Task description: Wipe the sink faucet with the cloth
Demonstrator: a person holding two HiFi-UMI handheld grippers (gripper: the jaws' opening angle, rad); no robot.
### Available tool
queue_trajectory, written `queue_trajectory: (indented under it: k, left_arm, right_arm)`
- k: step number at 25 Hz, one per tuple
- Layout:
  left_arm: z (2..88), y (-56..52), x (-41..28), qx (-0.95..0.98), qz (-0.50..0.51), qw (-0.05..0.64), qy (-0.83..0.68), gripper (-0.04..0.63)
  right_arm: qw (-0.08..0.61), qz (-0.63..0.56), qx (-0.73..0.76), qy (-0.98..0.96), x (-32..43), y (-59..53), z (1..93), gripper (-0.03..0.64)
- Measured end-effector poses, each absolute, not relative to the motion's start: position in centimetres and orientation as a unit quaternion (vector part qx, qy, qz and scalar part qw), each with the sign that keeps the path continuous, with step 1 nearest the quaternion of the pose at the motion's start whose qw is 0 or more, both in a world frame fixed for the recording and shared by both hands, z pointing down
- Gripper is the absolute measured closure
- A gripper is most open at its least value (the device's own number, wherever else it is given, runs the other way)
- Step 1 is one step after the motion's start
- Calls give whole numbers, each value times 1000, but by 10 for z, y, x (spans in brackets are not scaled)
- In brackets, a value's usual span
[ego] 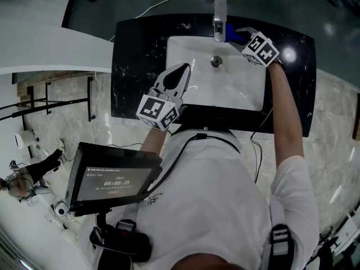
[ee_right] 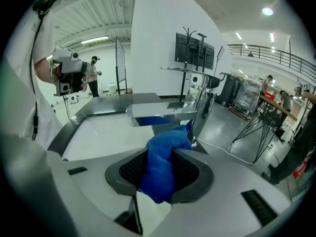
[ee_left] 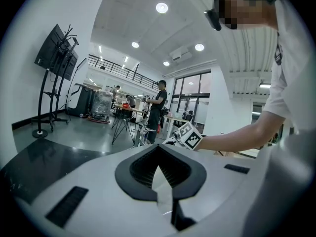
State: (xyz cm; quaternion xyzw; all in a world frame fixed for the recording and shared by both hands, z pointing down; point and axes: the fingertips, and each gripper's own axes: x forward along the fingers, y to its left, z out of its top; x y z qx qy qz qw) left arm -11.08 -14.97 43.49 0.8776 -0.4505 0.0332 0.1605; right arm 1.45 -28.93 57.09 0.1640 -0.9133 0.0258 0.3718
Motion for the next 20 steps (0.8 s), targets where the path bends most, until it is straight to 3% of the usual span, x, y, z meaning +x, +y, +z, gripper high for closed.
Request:
queue_trajectory:
  k: [4, 20]
  left_arm:
    - [435, -150, -115, 875, 33, 159, -457, 607]
    - [439, -145, -110, 883, 31, 161, -440, 607]
  right_arm:
    - [336, 27, 169, -926, -3, -299, 563, 491]
    - [301, 65, 119, -944, -6, -229, 552, 491]
